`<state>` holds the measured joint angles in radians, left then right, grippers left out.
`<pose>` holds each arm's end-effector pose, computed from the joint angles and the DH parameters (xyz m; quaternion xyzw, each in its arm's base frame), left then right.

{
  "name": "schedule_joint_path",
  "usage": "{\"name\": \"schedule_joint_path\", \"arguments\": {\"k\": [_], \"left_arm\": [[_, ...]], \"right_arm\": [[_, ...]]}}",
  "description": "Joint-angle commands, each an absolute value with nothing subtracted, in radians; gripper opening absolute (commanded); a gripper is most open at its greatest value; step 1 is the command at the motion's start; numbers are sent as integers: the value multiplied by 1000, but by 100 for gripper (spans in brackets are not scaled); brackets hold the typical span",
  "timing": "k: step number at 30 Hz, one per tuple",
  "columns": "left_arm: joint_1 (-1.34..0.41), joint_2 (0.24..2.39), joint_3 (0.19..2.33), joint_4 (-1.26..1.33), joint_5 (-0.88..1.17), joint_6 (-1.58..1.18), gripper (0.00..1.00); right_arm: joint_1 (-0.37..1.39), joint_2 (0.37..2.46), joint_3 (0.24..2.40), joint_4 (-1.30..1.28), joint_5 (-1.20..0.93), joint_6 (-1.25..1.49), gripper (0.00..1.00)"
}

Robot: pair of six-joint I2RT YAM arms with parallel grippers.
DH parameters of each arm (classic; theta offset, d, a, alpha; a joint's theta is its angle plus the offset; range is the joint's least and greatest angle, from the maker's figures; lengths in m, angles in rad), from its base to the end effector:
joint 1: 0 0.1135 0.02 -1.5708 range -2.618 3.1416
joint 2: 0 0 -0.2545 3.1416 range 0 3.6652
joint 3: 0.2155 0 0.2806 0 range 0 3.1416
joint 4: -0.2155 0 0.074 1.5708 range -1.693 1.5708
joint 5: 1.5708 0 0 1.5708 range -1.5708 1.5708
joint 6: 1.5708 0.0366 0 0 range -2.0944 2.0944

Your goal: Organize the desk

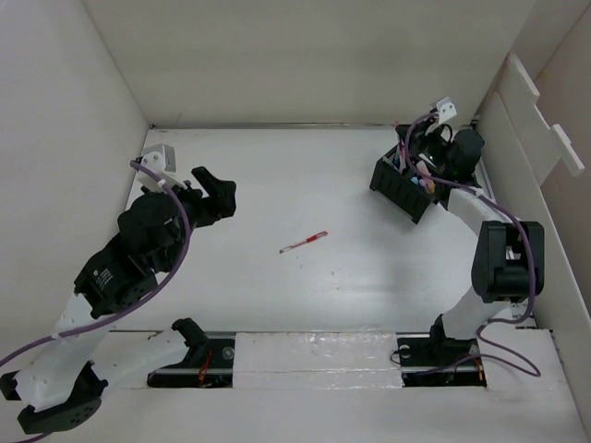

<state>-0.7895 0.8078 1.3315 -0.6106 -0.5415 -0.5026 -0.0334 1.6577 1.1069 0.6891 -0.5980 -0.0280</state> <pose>0.1236 -0.0978 0.4773 -0.0773 0.7288 -0.2346 0.6386 0.4108 0.0069 0.2891 -0.2205 0.6280 0.1712 0.7264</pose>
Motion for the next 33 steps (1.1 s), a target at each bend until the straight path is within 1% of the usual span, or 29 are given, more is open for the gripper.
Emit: {"name": "schedule_joint_path", "arguments": {"k": [1, 2, 3, 4, 6, 7, 9, 10, 12, 14, 15, 16, 17, 18, 19, 20, 21, 22, 23, 25, 26, 27, 28, 29, 30, 33], "left_arm": [[-785, 801, 1315, -577, -535, -509, 72], [-785, 799, 1313, -578, -534, -512, 72], [-785, 795, 1310, -580, -534, -514, 72], [-785, 795, 1310, -580, -534, -514, 72], [-785, 793, 1309, -580, -529, -518, 72], [-785, 793, 1308, -578, -529, -518, 72], [-785, 793, 1305, -578, -526, -523, 72], [-785, 793, 1304, -577, -525, -525, 72], [-785, 790, 1302, -571, -522, -526, 72], [-785, 785, 1302, -563, -523, -525, 72], [-785, 785, 1304, -560, -525, -520, 72], [-785, 788, 1310, -558, -529, -514, 72], [-785, 790, 1315, -551, -534, -508, 72], [-785, 795, 1322, -549, -538, -500, 72], [-785, 801, 1342, -542, -543, -471, 72], [-785, 805, 1353, -532, -545, -456, 72], [-785, 822, 1368, -528, -545, -442, 72], [-785, 833, 1402, -525, -545, -411, 72], [-785, 844, 1417, -525, -542, -399, 72], [-785, 867, 1453, -525, -538, -379, 72], [-785, 870, 1459, -520, -535, -370, 72], [-785, 873, 1459, -515, -534, -364, 72], [-785, 871, 1453, -511, -531, -362, 72], [-785, 868, 1447, -497, -519, -365, 72], [-785, 867, 1447, -489, -511, -365, 72], [-785, 853, 1436, -442, -471, -361, 72]], "right_arm": [[-55, 1672, 1066, 805, -581, -2, 2], [-55, 1677, 1062, 814, -584, -3, 6], [-55, 1684, 1057, 818, -581, -3, 15], [-55, 1684, 1057, 818, -581, -3, 15], [-64, 1683, 1063, 813, -581, -2, 23], [-64, 1678, 1071, 807, -580, -3, 30], [-64, 1660, 1078, 773, -565, -23, 38], [-64, 1640, 1084, 755, -563, -35, 44], [-64, 1618, 1107, 692, -561, -73, 50], [-64, 1563, 1115, 613, -549, -104, 51], [-43, 1540, 1114, 580, -543, -150, 51], [-26, 1495, 1117, 540, -542, -185, 42], [-6, 1473, 1124, 485, -535, -228, 35], [20, 1450, 1141, 351, -525, -326, 29], [90, 1434, 1147, 292, -516, -378, 17], [128, 1416, 1155, 161, -500, -426, 11], [171, 1410, 1164, 96, -488, -516, 0], [264, 1407, 1163, 45, -479, -555, 0], [315, 1407, 1157, -54, -463, -590, 0], [420, 1407, 1135, -125, -433, -678, 0], [521, 1408, 1129, -183, -402, -699, 0], [570, 1419, 1129, -211, -391, -744, 0], [612, 1430, 1140, -241, -385, -767, 3], [686, 1455, 1149, -297, -361, -800, 21], [719, 1471, 1161, -319, -344, -814, 30], [802, 1532, 1213, -370, -327, -871, 50]]}}
